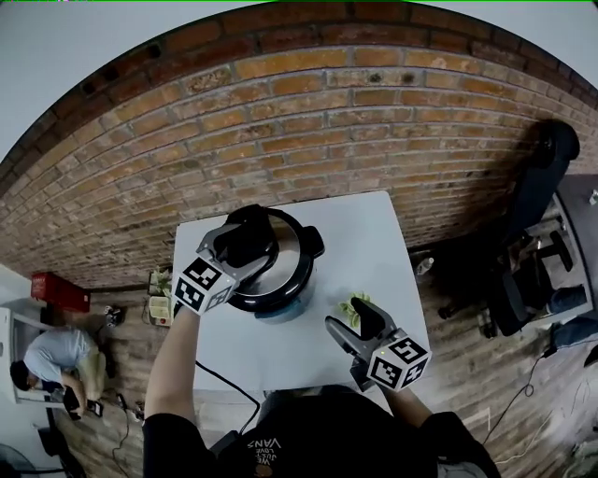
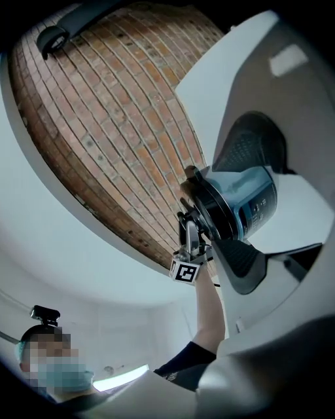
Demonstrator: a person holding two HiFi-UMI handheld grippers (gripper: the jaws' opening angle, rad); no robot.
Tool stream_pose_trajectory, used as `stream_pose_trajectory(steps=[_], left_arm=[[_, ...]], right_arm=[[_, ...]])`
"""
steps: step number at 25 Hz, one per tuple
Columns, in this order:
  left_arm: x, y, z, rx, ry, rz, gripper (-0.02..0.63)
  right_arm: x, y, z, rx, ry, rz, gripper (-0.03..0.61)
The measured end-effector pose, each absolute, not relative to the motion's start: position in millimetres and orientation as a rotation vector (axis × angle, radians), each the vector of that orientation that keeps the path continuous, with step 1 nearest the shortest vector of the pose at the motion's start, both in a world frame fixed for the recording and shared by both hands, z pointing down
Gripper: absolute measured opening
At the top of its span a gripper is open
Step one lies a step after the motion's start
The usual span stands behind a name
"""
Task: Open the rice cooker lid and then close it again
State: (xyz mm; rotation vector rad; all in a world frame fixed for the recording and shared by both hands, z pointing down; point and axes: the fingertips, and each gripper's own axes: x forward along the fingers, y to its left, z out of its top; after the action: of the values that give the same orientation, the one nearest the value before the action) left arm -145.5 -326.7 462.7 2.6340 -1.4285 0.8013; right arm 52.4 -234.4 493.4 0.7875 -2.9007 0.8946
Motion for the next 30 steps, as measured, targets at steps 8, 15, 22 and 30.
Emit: stream_pose_trajectory(steps=[8, 15, 22, 30], left_arm=[[-163.9, -286.7, 446.8, 2.504, -1.791, 0.643, 0.31], [-176.1, -230.3, 434.7, 2.43, -1.973, 0.534, 0.31], [-175.2, -160.0, 428.4, 2.371, -2.078, 0.378, 0.31], [-167.2, -80.7, 425.3, 2.279, -2.199, 0.248, 0.308]], right_arm=[[50.0, -241.6, 481.1, 0.672, -2.951, 0.843, 0.314], [49.6, -219.0, 469.3, 0.684, -2.97, 0.789, 0.314], [54.8, -188.2, 459.3, 0.718, -2.986, 0.703, 0.314], [59.1, -139.6, 445.2, 0.728, -3.012, 0.63, 0.314]])
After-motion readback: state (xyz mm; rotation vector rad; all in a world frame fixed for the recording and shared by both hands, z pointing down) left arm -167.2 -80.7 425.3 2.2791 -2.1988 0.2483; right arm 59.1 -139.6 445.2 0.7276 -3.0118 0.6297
